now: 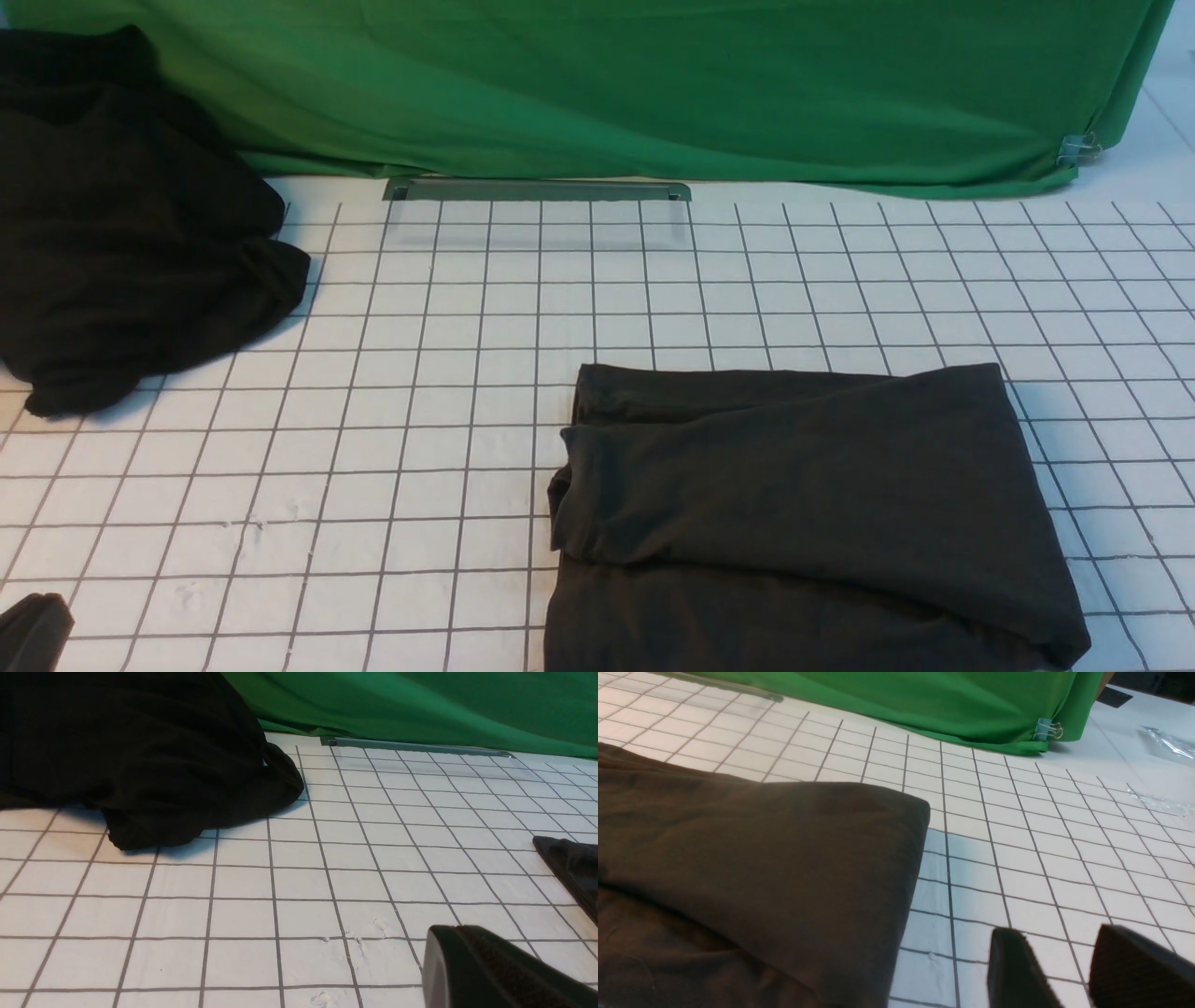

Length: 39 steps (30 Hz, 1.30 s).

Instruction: Fold a long-sleeved shirt over a white checkered tablecloth.

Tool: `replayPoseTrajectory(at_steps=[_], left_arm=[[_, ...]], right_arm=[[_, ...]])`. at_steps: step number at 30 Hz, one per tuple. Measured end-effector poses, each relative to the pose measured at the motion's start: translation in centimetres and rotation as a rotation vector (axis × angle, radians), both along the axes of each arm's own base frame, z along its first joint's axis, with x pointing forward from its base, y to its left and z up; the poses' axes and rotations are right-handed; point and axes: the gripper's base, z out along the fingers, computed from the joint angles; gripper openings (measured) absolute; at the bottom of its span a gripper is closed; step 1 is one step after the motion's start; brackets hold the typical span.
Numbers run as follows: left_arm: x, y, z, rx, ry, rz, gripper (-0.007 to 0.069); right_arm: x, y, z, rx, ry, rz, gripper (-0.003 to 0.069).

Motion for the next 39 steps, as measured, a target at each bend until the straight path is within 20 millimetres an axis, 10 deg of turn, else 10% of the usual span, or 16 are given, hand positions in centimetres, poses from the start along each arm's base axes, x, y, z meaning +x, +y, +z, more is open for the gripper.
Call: replayPoseTrajectory(at_steps=[39], left_arm=[[0.00,0.62,0.00,0.001,0.000,0.111,0.0001]], right_arm=[[0.00,0.00,0.00,0.000,0.000,0.000,0.0241]])
